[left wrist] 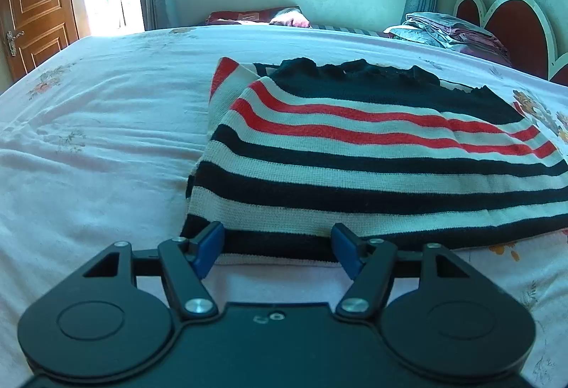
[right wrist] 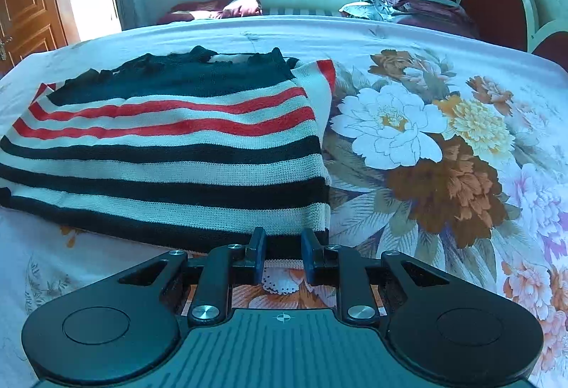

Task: Fold small clothes
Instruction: 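Grasp the sweater edge with the left tool while the right tool grasps its side, then lift and fold the held sweater half over the other half with both tools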

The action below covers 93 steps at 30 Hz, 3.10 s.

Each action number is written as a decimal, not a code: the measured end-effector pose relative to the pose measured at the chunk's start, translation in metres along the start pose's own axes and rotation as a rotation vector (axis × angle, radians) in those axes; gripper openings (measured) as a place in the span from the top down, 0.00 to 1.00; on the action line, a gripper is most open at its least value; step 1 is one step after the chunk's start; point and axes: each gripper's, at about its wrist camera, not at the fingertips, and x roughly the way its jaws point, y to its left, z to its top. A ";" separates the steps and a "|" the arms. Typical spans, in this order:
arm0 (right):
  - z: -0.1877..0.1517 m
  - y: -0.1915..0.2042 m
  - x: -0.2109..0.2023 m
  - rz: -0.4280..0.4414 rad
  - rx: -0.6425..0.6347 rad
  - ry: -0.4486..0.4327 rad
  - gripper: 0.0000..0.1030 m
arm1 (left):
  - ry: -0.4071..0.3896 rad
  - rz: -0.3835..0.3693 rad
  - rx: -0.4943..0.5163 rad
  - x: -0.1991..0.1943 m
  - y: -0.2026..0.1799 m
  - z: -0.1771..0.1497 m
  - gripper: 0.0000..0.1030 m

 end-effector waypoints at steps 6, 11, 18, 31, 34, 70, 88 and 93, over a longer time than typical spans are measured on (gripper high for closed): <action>0.002 -0.008 -0.036 0.021 0.040 -0.111 0.73 | -0.098 0.074 -0.257 -0.042 0.045 -0.016 0.28; 0.014 0.003 -0.039 0.084 0.086 -0.154 0.53 | -0.026 -0.166 -0.636 -0.022 0.066 -0.035 0.39; 0.051 0.042 -0.012 0.213 0.047 -0.150 1.00 | -0.082 -0.180 -0.768 0.015 0.068 -0.017 0.39; 0.084 0.126 0.070 0.327 -0.079 -0.079 1.00 | -0.198 -0.223 -0.847 0.031 0.076 0.009 0.83; 0.080 0.132 0.093 0.304 -0.121 -0.035 1.00 | -0.111 -0.196 -0.876 0.051 0.085 -0.005 0.83; 0.076 -0.164 -0.028 0.414 0.435 -0.185 0.37 | -0.052 -0.447 -0.046 -0.041 -0.210 0.069 0.43; 0.115 -0.084 0.088 0.404 0.277 -0.017 0.56 | 0.085 -0.415 -0.095 0.071 -0.128 0.111 0.58; 0.115 -0.070 0.062 0.300 0.134 -0.192 0.91 | 0.029 -0.427 -0.016 0.071 -0.137 0.113 0.62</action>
